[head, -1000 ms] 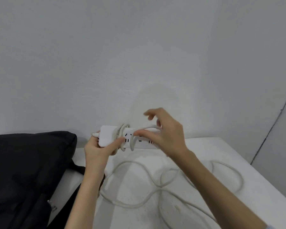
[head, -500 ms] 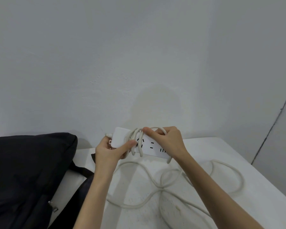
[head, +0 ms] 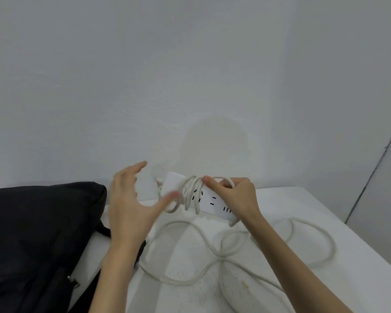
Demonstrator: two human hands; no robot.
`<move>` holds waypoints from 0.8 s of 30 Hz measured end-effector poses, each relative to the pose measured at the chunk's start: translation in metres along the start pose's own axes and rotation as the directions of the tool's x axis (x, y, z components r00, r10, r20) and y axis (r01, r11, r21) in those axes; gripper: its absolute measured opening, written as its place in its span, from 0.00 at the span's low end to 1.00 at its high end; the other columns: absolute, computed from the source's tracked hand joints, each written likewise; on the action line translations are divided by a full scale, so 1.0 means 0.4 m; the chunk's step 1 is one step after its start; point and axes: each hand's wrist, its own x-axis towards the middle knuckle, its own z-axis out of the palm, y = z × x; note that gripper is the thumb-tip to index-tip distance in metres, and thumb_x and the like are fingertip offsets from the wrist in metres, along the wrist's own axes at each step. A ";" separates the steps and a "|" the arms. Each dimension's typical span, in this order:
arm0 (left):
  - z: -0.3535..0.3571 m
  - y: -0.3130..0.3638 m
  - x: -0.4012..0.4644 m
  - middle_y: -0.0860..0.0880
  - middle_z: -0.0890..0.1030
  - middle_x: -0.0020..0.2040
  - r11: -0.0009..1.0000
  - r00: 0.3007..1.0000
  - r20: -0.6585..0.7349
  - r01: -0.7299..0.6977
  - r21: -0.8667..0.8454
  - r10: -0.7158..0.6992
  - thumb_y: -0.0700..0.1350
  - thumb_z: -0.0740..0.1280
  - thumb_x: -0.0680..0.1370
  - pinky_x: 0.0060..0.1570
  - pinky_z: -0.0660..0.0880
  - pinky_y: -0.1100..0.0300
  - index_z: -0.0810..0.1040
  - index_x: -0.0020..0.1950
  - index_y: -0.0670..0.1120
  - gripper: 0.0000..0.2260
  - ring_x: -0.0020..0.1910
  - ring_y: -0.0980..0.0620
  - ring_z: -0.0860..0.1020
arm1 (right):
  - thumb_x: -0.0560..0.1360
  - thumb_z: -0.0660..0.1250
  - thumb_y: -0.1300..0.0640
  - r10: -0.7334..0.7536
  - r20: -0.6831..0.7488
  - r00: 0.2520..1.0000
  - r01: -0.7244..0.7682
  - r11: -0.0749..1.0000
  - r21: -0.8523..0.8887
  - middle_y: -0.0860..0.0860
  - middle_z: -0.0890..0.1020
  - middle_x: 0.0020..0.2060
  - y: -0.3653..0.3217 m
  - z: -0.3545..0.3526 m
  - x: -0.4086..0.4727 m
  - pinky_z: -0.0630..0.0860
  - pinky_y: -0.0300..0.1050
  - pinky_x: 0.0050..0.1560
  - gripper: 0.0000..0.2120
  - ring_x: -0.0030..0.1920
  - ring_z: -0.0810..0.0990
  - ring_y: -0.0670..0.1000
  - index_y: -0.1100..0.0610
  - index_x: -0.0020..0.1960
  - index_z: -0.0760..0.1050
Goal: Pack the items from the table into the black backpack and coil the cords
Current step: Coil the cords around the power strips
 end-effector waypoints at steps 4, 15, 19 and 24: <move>0.045 -0.009 -0.014 0.57 0.70 0.66 0.903 0.903 0.397 -0.300 0.308 0.164 0.78 0.60 0.55 0.72 0.55 0.50 0.63 0.71 0.59 0.48 0.70 0.54 0.64 | 0.59 0.74 0.35 -0.024 0.127 0.992 0.042 0.989 -0.141 0.46 0.73 0.21 -0.018 -0.006 -0.003 0.71 0.44 0.27 0.25 0.24 0.73 0.47 0.56 0.25 0.75; 0.068 0.000 -0.031 0.60 0.75 0.39 0.942 0.835 0.541 -0.253 0.218 0.099 0.69 0.62 0.68 0.37 0.67 0.68 0.46 0.65 0.80 0.32 0.39 0.60 0.73 | 0.67 0.73 0.43 -0.152 0.345 0.926 0.197 0.975 -0.100 0.48 0.83 0.36 -0.016 -0.034 0.036 0.75 0.43 0.42 0.14 0.37 0.80 0.44 0.54 0.42 0.80; 0.051 -0.028 -0.017 0.54 0.65 0.26 0.975 0.884 0.465 -0.147 0.165 0.055 0.70 0.60 0.68 0.37 0.71 0.62 0.48 0.66 0.79 0.31 0.29 0.56 0.69 | 0.67 0.74 0.46 -0.047 0.389 0.920 0.055 0.998 -0.009 0.47 0.84 0.43 -0.002 -0.066 0.039 0.76 0.38 0.41 0.17 0.41 0.82 0.45 0.52 0.51 0.78; 0.049 -0.054 -0.008 0.56 0.65 0.24 0.985 0.891 0.452 -0.108 0.131 0.037 0.57 0.63 0.75 0.33 0.65 0.62 0.50 0.65 0.79 0.29 0.27 0.56 0.66 | 0.72 0.70 0.49 -0.017 0.586 0.810 -0.061 0.992 0.114 0.60 0.84 0.40 0.030 -0.103 0.009 0.76 0.50 0.53 0.20 0.43 0.83 0.60 0.61 0.56 0.74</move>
